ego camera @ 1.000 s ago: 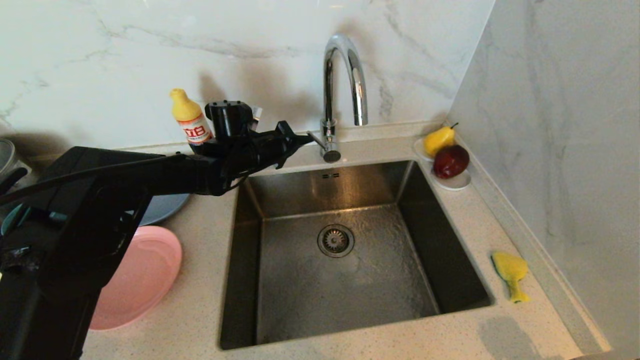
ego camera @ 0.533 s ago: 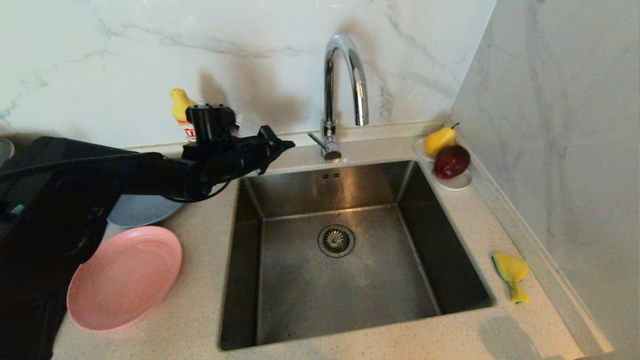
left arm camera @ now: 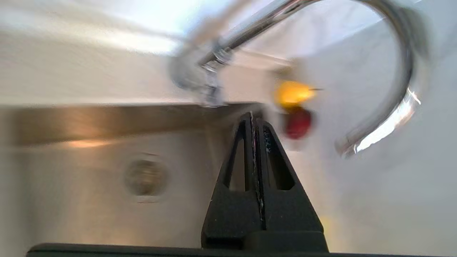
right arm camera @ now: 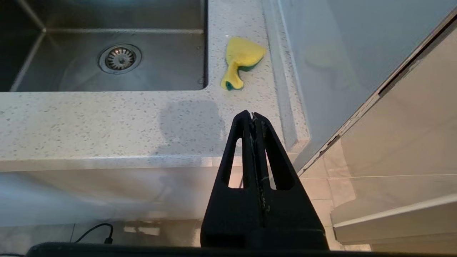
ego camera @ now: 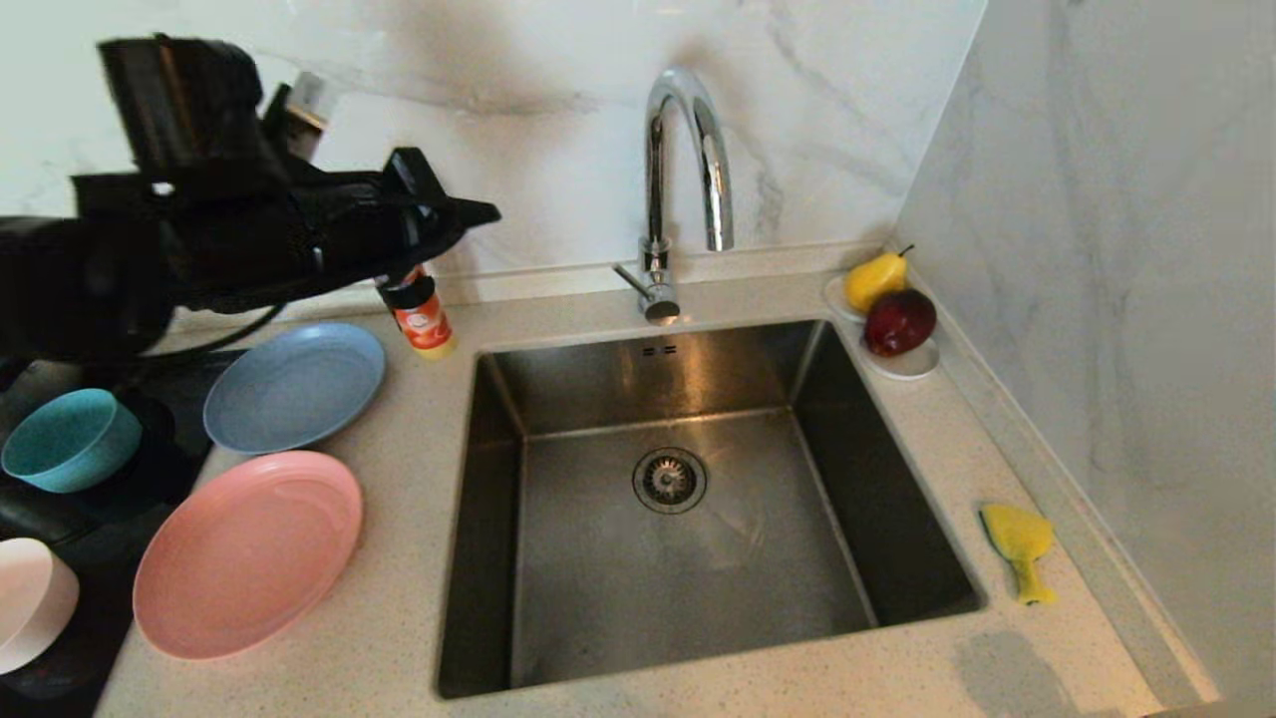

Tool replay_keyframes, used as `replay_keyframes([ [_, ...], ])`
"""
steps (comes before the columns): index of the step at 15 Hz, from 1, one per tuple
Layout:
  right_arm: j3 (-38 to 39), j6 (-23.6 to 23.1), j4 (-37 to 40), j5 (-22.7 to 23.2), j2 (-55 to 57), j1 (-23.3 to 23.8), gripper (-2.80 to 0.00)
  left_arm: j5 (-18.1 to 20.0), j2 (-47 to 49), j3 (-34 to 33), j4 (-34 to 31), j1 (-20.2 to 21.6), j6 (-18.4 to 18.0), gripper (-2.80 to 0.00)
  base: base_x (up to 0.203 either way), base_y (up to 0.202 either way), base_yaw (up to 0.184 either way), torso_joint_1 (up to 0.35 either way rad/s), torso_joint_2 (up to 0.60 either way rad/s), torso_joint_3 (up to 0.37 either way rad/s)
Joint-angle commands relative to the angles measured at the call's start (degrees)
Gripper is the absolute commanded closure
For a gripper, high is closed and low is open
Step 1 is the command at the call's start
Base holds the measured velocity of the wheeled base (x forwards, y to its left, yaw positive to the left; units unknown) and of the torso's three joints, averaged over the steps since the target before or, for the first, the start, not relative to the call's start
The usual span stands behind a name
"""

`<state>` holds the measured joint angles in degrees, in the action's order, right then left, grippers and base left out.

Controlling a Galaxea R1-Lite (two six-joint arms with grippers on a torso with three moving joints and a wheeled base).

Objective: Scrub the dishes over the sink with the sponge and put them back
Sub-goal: Place the plate on the plate

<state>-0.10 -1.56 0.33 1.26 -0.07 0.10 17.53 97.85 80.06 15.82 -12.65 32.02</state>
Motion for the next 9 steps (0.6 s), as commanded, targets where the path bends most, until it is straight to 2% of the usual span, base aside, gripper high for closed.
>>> replay_keyframes([
  [1, 0.0, 0.0, 0.0, 0.0, 0.1, 0.0, 0.0, -16.6, -16.2, -3.4, -8.0, 0.1, -12.9, 0.0, 0.0, 0.0, 0.0, 0.0, 0.0, 0.0],
  [4, 0.0, 0.0, 0.0, 0.0, 0.1, 0.0, 0.0, -43.6, -26.9, -9.9, -12.9, 0.2, -25.0, 0.0, 0.0, 0.0, 0.0, 0.0, 0.0, 0.0],
  [5, 0.0, 0.0, 0.0, 0.1, 0.1, 0.0, 0.0, -50.5, -29.7, -12.1, -13.1, 0.4, -28.5, 0.0, 0.0, 0.0, 0.0, 0.0, 0.0, 0.0],
  [6, 0.0, 0.0, 0.0, 0.0, 0.1, 0.0, 0.0, -53.7, -31.0, -12.7, -13.2, 1.3, -30.5, 0.0, 0.0, 0.0, 0.0, 0.0, 0.0, 0.0],
  [9, 0.0, 0.0, 0.0, 0.0, 0.1, 0.0, 0.0, -52.7, -24.4, -8.8, -14.2, 10.8, -31.1, 0.0, 0.0, 0.0, 0.0, 0.0, 0.0, 0.0],
])
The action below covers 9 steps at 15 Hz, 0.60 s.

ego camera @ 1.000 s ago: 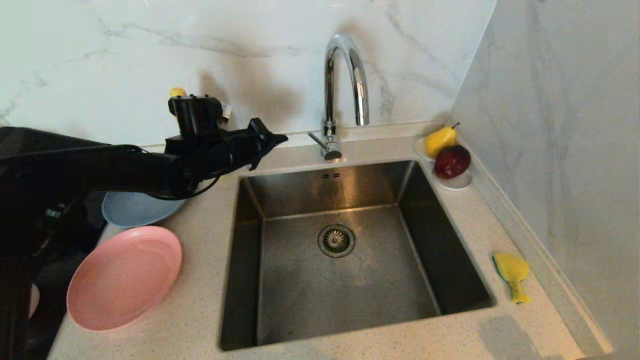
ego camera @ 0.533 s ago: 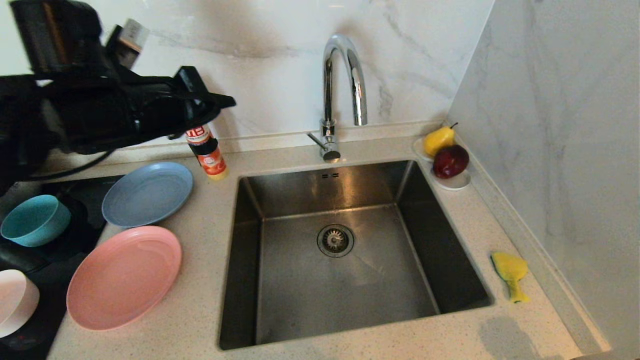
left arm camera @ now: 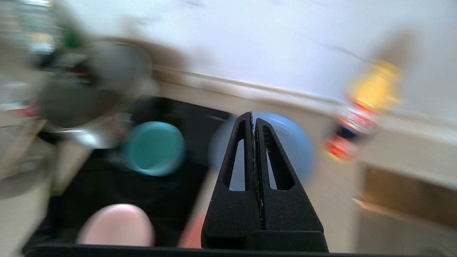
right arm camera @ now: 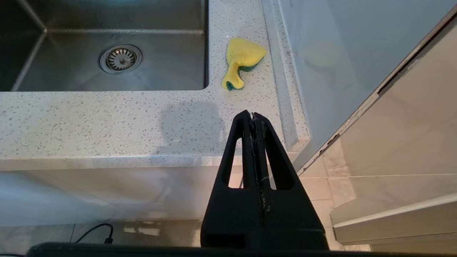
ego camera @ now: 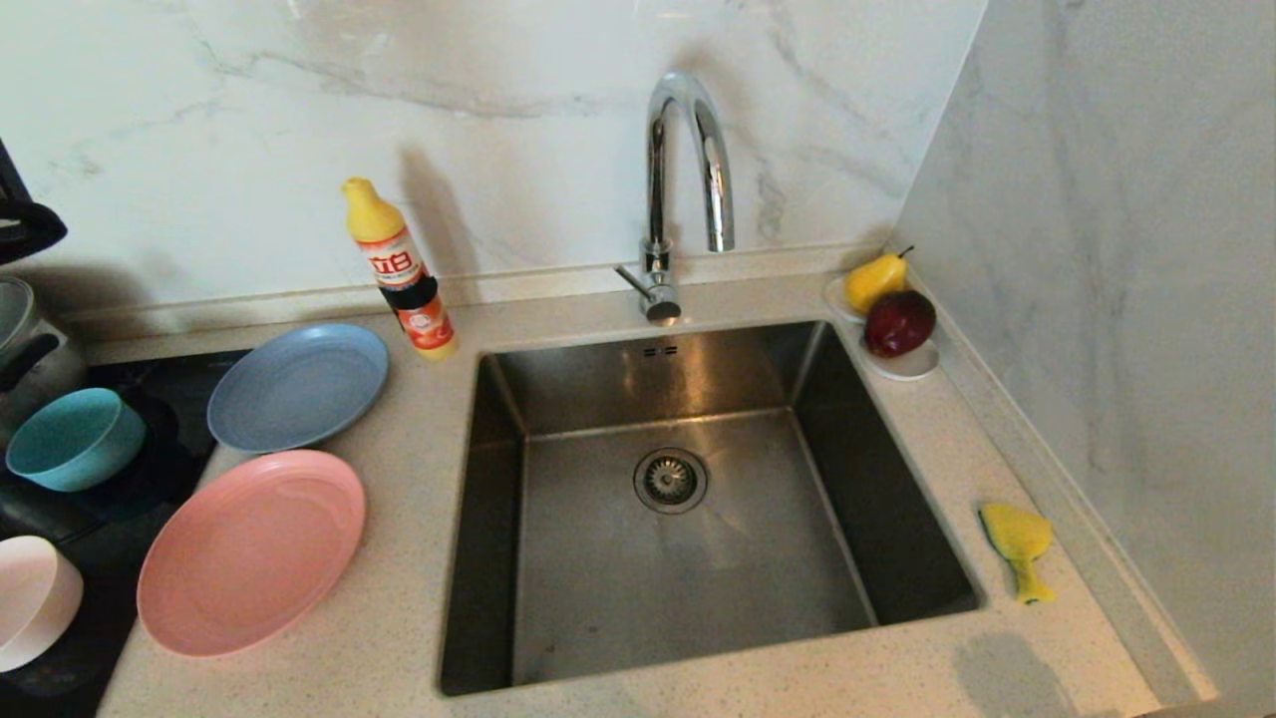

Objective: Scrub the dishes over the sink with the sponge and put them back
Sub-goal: Place the plate on the plate

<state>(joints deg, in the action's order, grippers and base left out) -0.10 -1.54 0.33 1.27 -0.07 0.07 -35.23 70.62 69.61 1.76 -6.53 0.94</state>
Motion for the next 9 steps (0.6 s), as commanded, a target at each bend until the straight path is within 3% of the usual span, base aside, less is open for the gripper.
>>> replay_keyframes([
  [1, 0.0, 0.0, 0.0, 0.1, 0.1, 0.0, 0.0, 1.7, 6.4, 3.3, -0.9, 8.8, 0.1, 0.0, 0.0, 0.0, 0.0, 0.0, 0.0, 0.0],
  [6, 0.0, 0.0, 0.0, 0.0, 0.1, 0.0, 0.0, 18.1, 14.6, 8.2, -10.5, 25.4, 4.2, 0.0, 0.0, 0.0, 0.0, 0.0, 0.0, 0.0],
  [9, 0.0, 0.0, 0.0, 0.0, 0.1, 0.0, 0.0, 30.3, 16.1, 8.6, -16.3, 31.9, 7.7, 0.0, 0.0, 0.0, 0.0, 0.0, 0.0, 0.0],
])
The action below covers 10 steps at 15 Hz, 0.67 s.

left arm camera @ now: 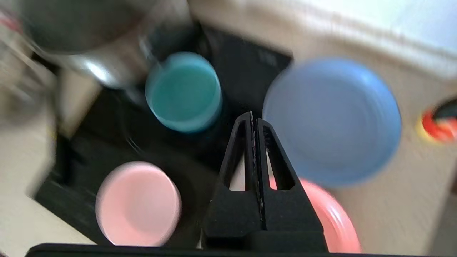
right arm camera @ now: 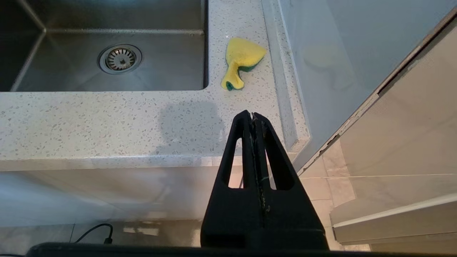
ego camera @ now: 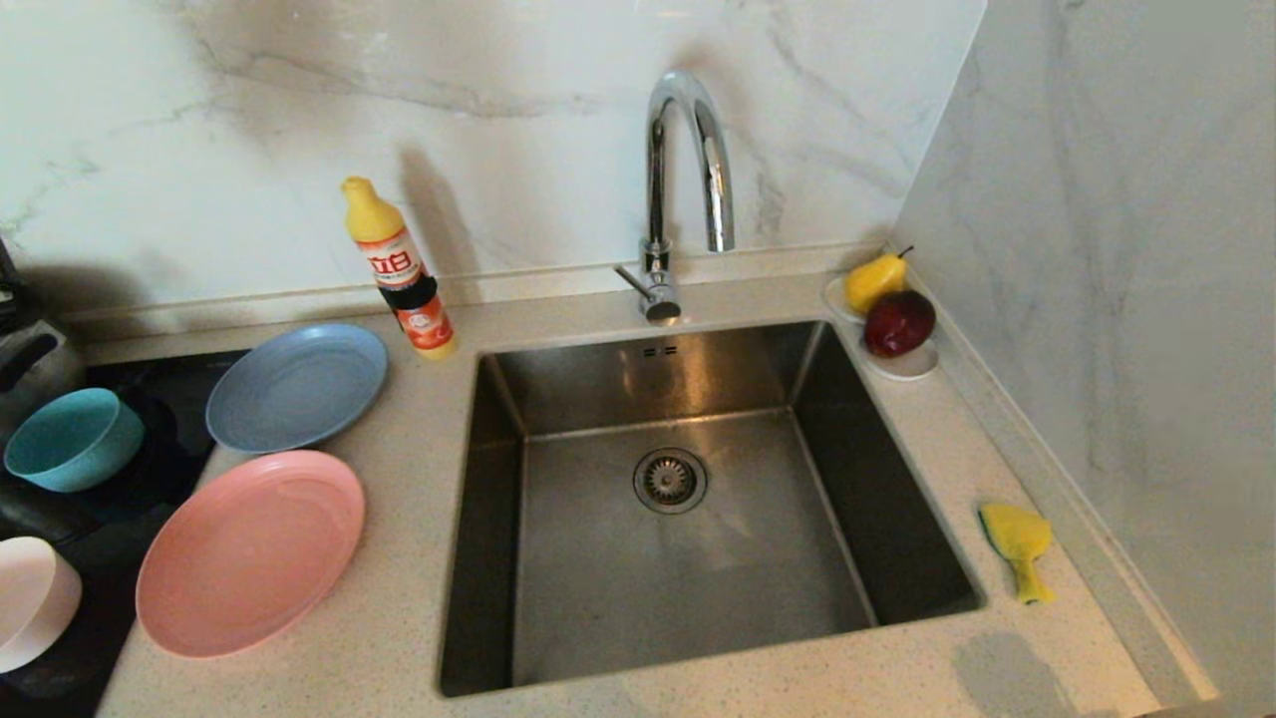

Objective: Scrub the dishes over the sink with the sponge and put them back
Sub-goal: Place the plate on the plate

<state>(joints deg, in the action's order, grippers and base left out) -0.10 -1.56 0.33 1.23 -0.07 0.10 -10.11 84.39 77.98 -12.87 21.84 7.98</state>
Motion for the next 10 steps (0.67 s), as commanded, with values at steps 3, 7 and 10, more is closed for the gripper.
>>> replay_keyframes([
  [3, 0.0, 0.0, 0.0, 0.0, 0.1, 0.0, 0.0, 12.1, 6.9, -0.4, -3.7, 6.6, 1.9, 0.0, 0.0, 0.0, 0.0, 0.0, 0.0, 0.0],
  [7, 0.0, 0.0, 0.0, 0.0, 0.1, 0.0, 0.0, 14.1, 14.4, -0.2, -3.7, 6.9, 2.4, 0.0, 0.0, 0.0, 0.0, 0.0, 0.0, 0.0],
  [10, 0.0, 0.0, 0.0, 0.1, 0.1, 0.0, 0.0, 15.2, 20.5, 1.6, -3.7, 7.2, 4.1, -2.8, 0.0, 0.0, 0.0, 0.0, 0.0, 0.0],
])
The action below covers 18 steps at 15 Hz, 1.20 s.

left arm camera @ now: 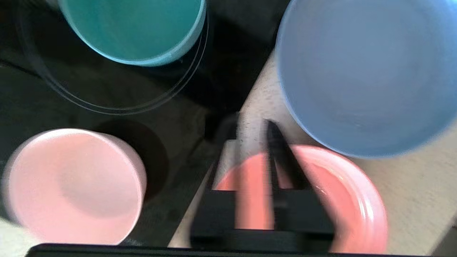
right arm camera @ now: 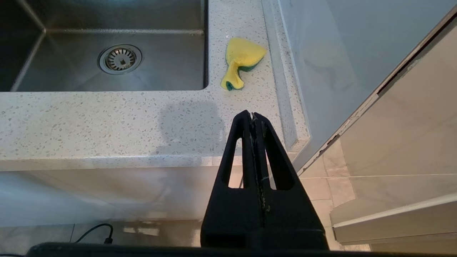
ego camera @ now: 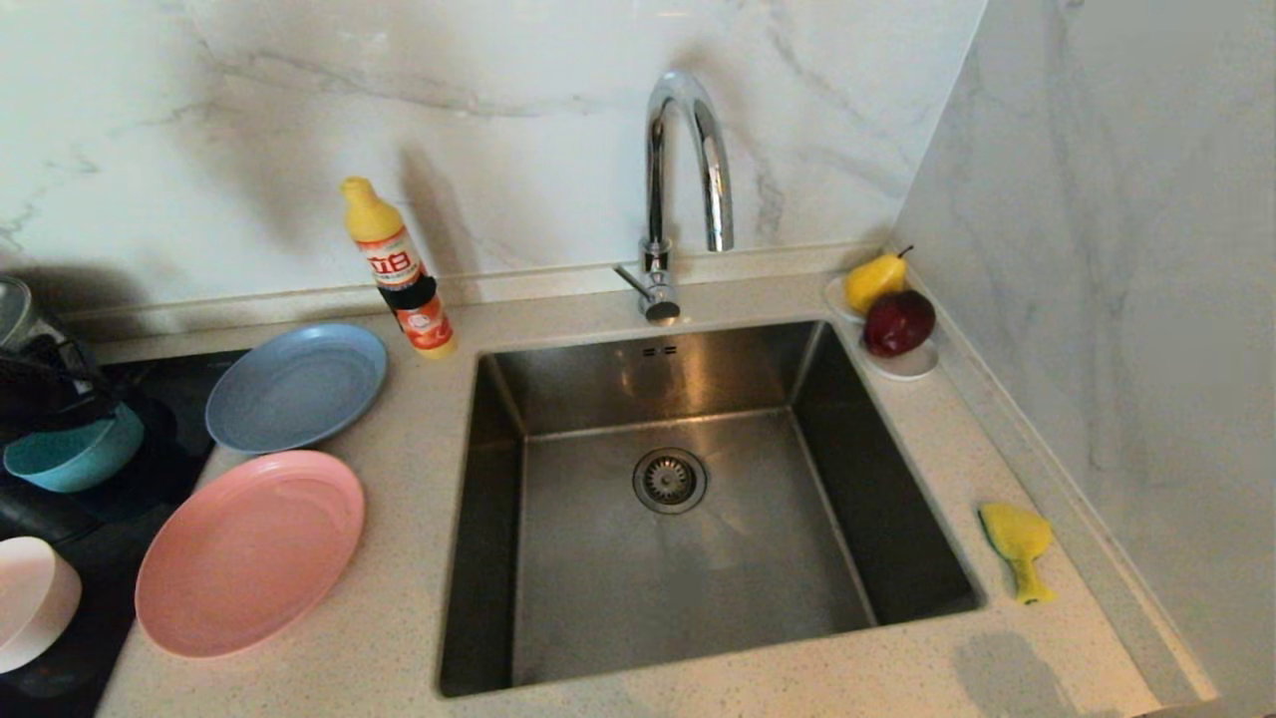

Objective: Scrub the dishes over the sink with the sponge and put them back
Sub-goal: Place the plate on the plate

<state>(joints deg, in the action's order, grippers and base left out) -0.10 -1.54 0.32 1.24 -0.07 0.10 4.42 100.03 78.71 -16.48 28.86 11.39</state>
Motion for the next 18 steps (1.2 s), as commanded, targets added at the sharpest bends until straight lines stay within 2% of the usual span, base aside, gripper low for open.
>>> replay_keyframes([
  [1, 0.0, 0.0, 0.0, 0.1, 0.1, 0.0, 0.0, 3.7, 5.5, 1.1, -0.2, 0.2, 1.5, -2.8, 0.0, 0.0, 0.0, 0.0, 0.0, 0.0],
  [2, 0.0, 0.0, 0.0, 0.0, 0.1, 0.0, 0.0, 5.6, 6.3, 1.1, -0.2, 0.3, 2.2, -2.8, 0.0, 0.0, 0.0, 0.0, 0.0, 0.0],
  [4, 0.0, 0.0, 0.0, 0.1, 0.1, 0.0, 0.0, 6.6, 8.2, 1.4, 0.0, 0.2, 3.8, -2.8, 0.0, 0.0, 0.0, 0.0, 0.0, 0.0],
  [7, 0.0, 0.0, 0.0, 0.1, 0.1, 0.0, 0.0, 9.9, 9.5, 1.4, 0.5, 0.2, 4.3, -2.8, 0.0, 0.0, 0.0, 0.0, 0.0, 0.0],
  [18, 0.0, 0.0, 0.0, 0.0, 0.1, 0.0, 0.0, 15.3, 12.5, 2.2, 2.4, 0.0, 6.1, -2.8, 0.0, 0.0, 0.0, 0.0, 0.0, 0.0],
])
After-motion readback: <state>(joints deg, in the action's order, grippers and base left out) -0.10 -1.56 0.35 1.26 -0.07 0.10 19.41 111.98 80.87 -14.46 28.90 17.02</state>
